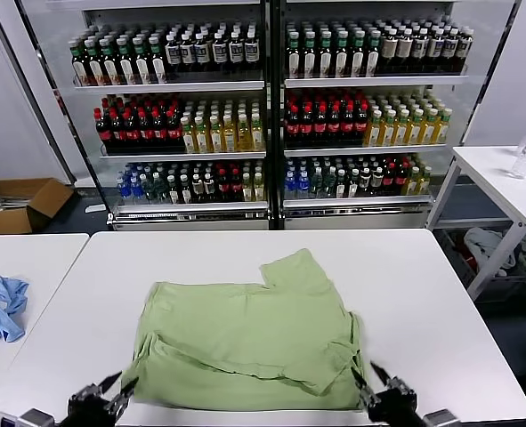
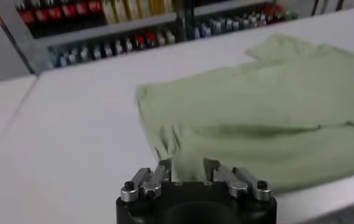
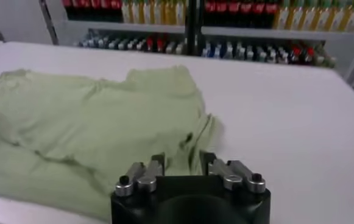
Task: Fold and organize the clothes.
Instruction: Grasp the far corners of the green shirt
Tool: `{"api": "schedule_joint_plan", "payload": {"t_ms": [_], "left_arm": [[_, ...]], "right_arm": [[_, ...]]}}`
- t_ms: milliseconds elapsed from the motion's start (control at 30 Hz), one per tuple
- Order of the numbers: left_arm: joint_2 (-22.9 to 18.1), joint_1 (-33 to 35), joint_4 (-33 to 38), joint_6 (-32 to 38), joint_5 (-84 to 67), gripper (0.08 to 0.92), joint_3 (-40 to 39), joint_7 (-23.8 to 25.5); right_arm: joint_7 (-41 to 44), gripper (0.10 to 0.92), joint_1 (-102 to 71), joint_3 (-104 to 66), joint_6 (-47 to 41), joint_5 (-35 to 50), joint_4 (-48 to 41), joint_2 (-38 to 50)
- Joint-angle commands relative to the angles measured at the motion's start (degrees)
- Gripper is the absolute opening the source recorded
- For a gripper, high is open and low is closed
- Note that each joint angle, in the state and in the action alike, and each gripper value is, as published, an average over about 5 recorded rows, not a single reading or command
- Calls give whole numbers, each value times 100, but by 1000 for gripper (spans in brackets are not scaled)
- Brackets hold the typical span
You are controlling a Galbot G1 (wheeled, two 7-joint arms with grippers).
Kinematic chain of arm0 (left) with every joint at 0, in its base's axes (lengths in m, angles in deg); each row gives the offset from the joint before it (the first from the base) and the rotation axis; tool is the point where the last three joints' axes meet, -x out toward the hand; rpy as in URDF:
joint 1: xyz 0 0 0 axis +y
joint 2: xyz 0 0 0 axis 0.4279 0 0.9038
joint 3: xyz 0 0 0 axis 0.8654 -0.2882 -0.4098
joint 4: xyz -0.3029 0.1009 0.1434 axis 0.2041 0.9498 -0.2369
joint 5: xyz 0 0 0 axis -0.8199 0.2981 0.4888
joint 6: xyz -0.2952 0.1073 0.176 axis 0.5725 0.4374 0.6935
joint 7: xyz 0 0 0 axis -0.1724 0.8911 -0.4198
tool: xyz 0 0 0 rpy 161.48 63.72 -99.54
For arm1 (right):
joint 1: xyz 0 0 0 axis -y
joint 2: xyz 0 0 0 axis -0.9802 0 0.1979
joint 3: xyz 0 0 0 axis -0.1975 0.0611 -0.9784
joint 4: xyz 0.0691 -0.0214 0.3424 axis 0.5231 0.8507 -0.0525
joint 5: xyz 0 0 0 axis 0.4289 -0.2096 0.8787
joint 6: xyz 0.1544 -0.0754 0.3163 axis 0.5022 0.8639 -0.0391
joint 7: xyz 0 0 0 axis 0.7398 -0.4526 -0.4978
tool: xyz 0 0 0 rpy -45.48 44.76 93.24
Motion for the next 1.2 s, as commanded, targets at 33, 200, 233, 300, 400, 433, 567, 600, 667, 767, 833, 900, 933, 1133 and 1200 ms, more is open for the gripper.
{"api": "schedule_joint_plan", "payload": {"t_ms": [33, 200, 233, 300, 400, 433, 567, 600, 667, 767, 833, 900, 933, 1133, 1200], "left_arm": [[270, -1913, -680, 207, -620, 509, -395, 112], [540, -2800, -1889, 200, -840, 648, -959, 47], [586, -2994, -2079, 165, -895, 674, -1084, 10], [674, -3350, -2410, 99, -954, 725, -1333, -65], [754, -3783, -2738, 35, -948, 793, -1622, -105], [766, -3894, -2814, 16, -958, 809, -1685, -101], [820, -4355, -3326, 7, -1024, 822, -1998, -15], [833, -4478, -3498, 18, -1047, 822, -2083, 18], [858, -4701, -3816, 51, -1081, 822, -2253, 86], [892, -5037, -4184, 80, -1095, 823, -2516, 175], [905, -5268, -4351, 85, -1095, 823, -2701, 214], [905, -5488, -4485, 83, -1089, 823, -2885, 247], [901, -5569, -4544, 79, -1081, 823, -2957, 258], [837, -5910, -4921, 51, -1009, 823, -3307, 327], [800, -5991, -5030, 63, -1001, 823, -3391, 351]], "right_arm": [[-259, 628, 2734, 566, -270, 662, -1229, 239], [-347, 763, 4372, 1506, -380, 760, -2323, -71], [-356, 787, 4681, 1678, -381, 756, -2526, -137], [-365, 810, 5184, 2019, -382, 747, -2899, -229], [-357, 821, 5749, 2494, -381, 747, -3401, -347], [-357, 822, 5911, 2622, -380, 752, -3585, -418], [-342, 823, 6505, 2992, -380, 779, -4369, -830], [-329, 823, 6636, 3067, -374, 778, -4579, -939], [-299, 823, 6884, 3212, -353, 770, -5026, -1152], [-253, 823, 7156, 3383, -297, 744, -5591, -1432], [-225, 822, 7290, 3436, -250, 702, -5916, -1615], [-194, 823, 7403, 3443, -185, 595, -6278, -1804], [-166, 823, 7437, 3430, -155, 529, -6440, -1873], [-41, 822, 7472, 3366, -21, 220, -7125, -2175], [-33, 823, 7423, 3363, -10, 170, -7169, -2218]]}}
